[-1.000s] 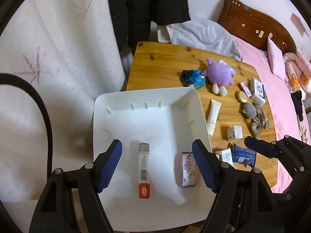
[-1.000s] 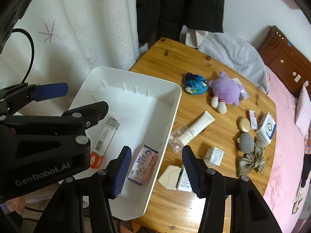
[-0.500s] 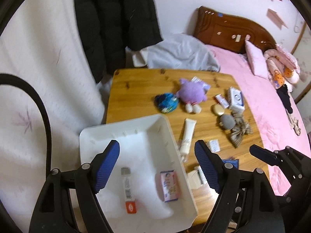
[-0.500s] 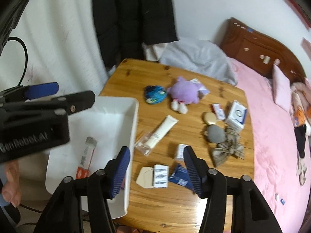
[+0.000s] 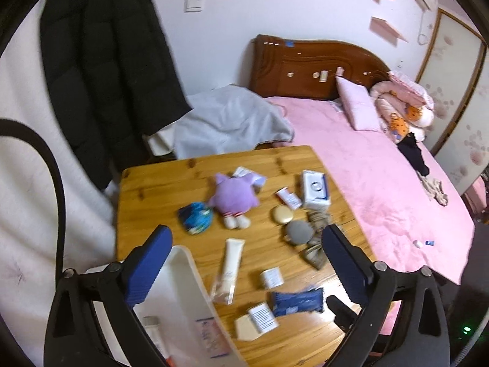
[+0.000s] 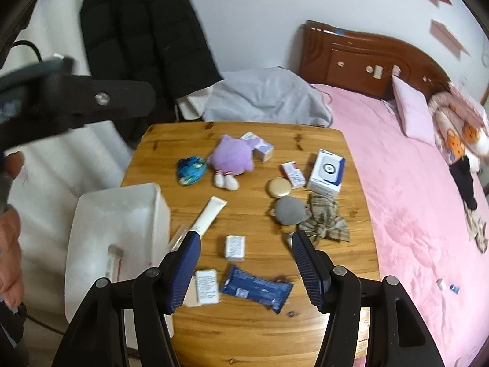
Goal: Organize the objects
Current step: 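Move both grippers back over the table toward the plaid bow, then grasp the plaid bow with the right gripper while the left gripper grasps the grey puff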
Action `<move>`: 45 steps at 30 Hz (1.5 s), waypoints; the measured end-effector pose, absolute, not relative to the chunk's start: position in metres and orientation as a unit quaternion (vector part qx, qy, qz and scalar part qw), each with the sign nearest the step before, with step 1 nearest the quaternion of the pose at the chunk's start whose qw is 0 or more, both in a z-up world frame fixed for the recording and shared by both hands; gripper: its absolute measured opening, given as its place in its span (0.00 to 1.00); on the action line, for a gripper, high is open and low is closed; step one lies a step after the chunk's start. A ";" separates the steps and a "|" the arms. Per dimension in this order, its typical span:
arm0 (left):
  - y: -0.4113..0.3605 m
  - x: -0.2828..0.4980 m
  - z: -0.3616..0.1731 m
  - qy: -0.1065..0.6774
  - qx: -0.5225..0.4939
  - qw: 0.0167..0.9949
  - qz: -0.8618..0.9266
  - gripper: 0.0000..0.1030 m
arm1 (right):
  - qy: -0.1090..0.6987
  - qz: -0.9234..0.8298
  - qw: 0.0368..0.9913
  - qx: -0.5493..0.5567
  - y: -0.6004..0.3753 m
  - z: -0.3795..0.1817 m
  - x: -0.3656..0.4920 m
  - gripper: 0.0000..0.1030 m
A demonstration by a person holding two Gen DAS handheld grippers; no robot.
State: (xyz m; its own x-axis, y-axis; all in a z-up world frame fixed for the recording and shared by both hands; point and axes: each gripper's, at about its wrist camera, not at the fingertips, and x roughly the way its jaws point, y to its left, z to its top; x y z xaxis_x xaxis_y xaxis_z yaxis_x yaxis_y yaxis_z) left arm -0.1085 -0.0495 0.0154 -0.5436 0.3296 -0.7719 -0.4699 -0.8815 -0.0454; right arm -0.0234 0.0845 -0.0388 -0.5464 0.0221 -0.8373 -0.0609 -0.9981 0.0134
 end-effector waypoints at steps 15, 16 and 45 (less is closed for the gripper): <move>0.071 -0.156 -0.022 0.098 -0.470 0.230 0.847 0.97 | 0.147 0.819 0.044 -0.553 0.215 -0.136 -0.066 0.62; 0.077 -0.160 -0.029 0.095 -0.477 0.228 0.843 0.97 | 0.152 0.816 0.044 -0.556 0.219 -0.140 -0.066 0.62; 0.133 -0.217 -0.228 0.081 -0.668 0.158 0.722 0.97 | 0.293 0.735 0.014 -0.612 0.281 -0.266 -0.120 0.62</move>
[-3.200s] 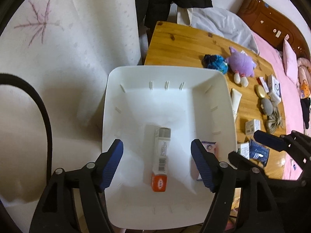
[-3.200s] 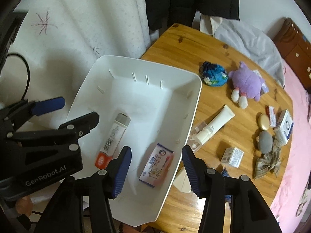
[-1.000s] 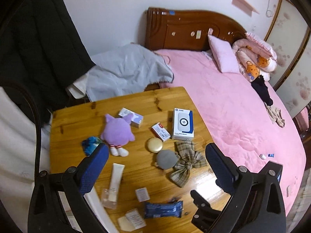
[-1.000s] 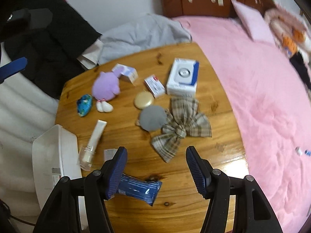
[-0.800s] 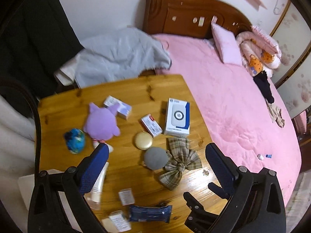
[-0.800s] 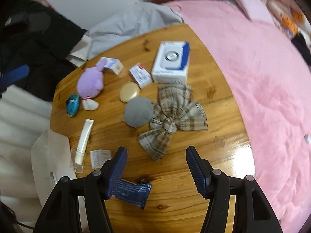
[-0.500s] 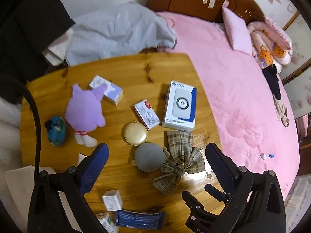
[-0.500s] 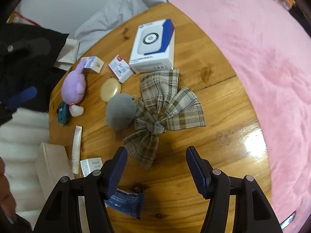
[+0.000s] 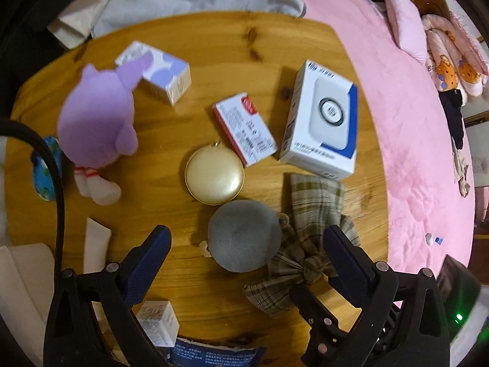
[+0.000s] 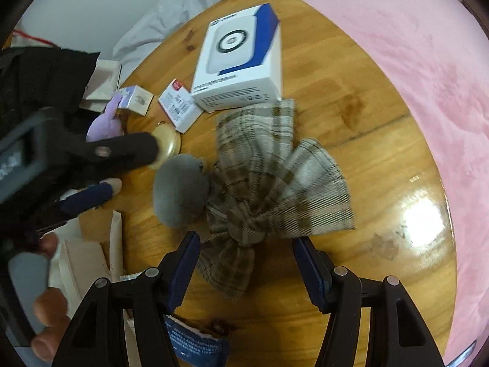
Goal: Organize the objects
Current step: 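Grasp the plaid bow with the right gripper while the left gripper grasps the grey puff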
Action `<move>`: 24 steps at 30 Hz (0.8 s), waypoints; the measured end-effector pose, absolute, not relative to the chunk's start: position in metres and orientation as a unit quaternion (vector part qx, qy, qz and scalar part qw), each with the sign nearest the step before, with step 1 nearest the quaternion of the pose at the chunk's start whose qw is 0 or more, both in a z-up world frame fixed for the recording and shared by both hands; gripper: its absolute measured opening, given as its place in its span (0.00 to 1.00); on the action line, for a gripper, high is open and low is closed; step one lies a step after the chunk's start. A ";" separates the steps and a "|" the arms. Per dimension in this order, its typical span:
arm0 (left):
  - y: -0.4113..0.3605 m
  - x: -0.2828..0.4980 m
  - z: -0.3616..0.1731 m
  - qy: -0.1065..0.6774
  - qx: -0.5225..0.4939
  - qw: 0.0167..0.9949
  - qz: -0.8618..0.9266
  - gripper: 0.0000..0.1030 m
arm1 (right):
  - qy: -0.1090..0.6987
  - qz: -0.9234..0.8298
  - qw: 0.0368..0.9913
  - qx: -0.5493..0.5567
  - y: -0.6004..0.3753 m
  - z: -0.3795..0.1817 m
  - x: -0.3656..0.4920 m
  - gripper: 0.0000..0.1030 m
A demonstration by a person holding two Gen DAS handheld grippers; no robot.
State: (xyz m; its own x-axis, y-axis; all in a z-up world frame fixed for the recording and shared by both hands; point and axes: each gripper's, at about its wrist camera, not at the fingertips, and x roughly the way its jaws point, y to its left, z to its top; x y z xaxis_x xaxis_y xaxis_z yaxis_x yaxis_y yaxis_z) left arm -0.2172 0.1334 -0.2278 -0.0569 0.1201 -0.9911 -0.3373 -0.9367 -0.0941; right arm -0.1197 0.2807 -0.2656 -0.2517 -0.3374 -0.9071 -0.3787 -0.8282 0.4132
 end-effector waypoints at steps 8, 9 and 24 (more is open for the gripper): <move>0.130 -0.216 -0.252 0.077 -0.687 0.162 0.704 0.97 | 0.270 0.745 0.023 -0.609 0.279 -0.272 -0.127 0.62; 0.130 -0.215 -0.255 0.080 -0.689 0.162 0.702 0.97 | 0.261 0.750 0.025 -0.607 0.279 -0.271 -0.127 0.59; 0.128 -0.210 -0.278 0.099 -0.705 0.147 0.686 0.96 | 0.210 0.779 0.056 -0.587 0.307 -0.269 -0.110 0.25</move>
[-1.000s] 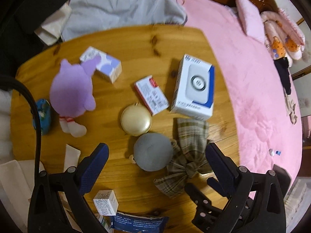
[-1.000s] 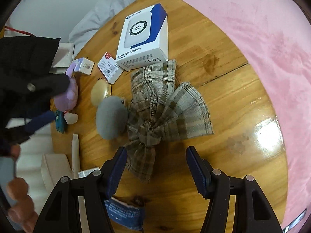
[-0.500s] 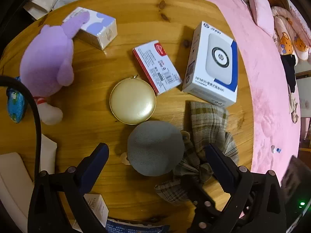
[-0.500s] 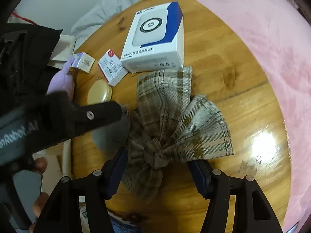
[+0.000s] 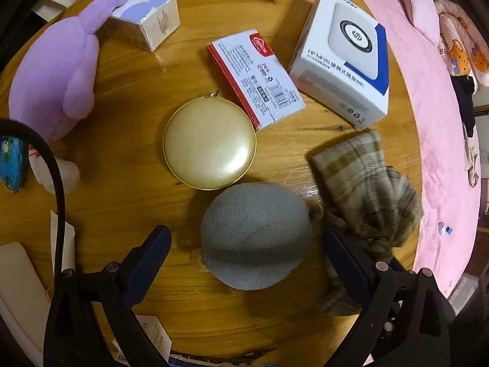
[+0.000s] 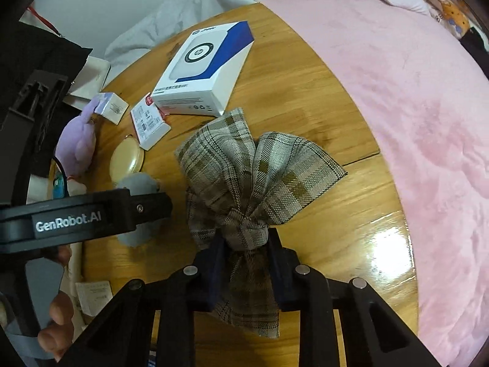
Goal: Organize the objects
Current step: 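Grasp the plaid bow with the right gripper while the left gripper grasps the grey puff, then carry bow and puff over the white tray and release both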
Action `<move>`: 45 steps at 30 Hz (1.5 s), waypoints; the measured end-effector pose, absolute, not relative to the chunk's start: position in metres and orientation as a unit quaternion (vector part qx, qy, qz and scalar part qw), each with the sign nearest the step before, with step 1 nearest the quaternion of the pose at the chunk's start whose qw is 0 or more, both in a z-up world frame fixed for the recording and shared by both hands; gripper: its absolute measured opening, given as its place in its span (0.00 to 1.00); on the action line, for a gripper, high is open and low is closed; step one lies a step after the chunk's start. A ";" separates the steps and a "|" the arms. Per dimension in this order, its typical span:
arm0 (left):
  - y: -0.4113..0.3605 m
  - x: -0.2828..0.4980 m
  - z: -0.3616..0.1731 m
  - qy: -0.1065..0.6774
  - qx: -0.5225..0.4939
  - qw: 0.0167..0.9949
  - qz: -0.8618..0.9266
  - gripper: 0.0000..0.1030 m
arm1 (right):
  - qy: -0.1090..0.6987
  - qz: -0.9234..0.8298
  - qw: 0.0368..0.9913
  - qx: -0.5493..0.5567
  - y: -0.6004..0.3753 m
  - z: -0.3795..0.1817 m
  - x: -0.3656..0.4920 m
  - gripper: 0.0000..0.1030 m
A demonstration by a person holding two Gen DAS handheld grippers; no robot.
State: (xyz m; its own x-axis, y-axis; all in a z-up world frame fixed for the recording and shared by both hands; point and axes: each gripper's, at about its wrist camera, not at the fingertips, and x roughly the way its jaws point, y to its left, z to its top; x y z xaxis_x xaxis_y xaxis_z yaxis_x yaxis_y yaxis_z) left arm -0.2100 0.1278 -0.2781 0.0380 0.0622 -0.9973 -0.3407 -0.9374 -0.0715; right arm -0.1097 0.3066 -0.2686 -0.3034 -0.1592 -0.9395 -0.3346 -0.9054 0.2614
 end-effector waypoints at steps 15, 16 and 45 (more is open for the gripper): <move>0.129 -0.199 -0.266 0.146 -0.673 0.104 0.718 0.61 | 0.205 0.783 0.063 -0.583 0.300 -0.268 -0.109 0.23; 0.129 -0.199 -0.265 0.140 -0.674 0.104 0.717 0.60 | 0.204 0.784 0.063 -0.583 0.300 -0.267 -0.108 0.23; 0.027 -0.059 -0.049 0.166 -0.492 0.215 0.827 0.57 | 0.108 0.855 0.020 -0.506 0.197 -0.106 -0.036 0.23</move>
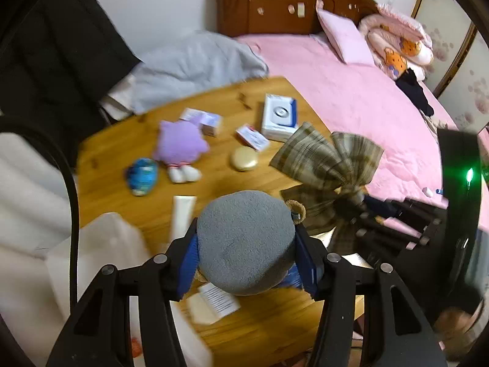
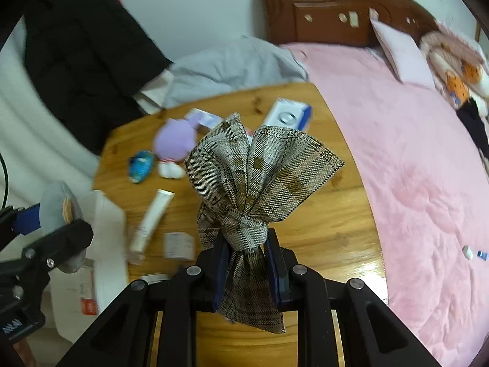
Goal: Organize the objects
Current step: 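Carry bow and puff over the white tray and release both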
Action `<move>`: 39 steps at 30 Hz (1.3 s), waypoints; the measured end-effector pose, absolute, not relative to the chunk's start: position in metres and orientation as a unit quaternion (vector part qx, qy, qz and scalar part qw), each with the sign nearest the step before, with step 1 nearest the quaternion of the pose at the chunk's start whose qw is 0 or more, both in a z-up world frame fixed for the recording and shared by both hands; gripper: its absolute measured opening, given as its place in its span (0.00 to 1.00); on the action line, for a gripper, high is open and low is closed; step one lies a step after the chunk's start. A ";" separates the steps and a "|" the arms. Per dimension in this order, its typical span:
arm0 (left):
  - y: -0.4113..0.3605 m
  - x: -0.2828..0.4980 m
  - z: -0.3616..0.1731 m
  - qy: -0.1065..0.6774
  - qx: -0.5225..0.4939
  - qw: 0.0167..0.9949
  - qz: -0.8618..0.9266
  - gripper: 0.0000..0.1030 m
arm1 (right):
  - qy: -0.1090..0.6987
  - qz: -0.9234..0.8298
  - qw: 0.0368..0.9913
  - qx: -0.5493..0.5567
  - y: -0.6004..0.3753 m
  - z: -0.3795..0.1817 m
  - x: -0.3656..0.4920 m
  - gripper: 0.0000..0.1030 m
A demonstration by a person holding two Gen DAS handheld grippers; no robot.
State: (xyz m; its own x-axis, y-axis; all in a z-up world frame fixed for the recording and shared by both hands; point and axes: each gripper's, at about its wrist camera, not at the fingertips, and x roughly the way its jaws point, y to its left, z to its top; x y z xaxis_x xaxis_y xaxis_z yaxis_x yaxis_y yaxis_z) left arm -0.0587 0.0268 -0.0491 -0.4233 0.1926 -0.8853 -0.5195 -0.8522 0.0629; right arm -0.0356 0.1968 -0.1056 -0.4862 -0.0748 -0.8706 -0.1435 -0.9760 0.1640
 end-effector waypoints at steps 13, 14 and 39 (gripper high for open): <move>-0.110 -0.018 -0.012 0.126 -0.445 0.113 0.879 0.58 | 0.036 0.885 -0.114 -0.450 0.061 -0.024 -0.012 0.23; -0.118 -0.016 -0.012 0.120 -0.446 0.108 0.880 0.58 | 0.028 0.883 -0.130 -0.450 0.048 -0.022 -0.011 0.23; -0.239 0.010 -0.045 0.015 -0.482 0.013 0.876 0.58 | -0.052 0.832 -0.216 -0.509 -0.088 -0.045 0.002 0.23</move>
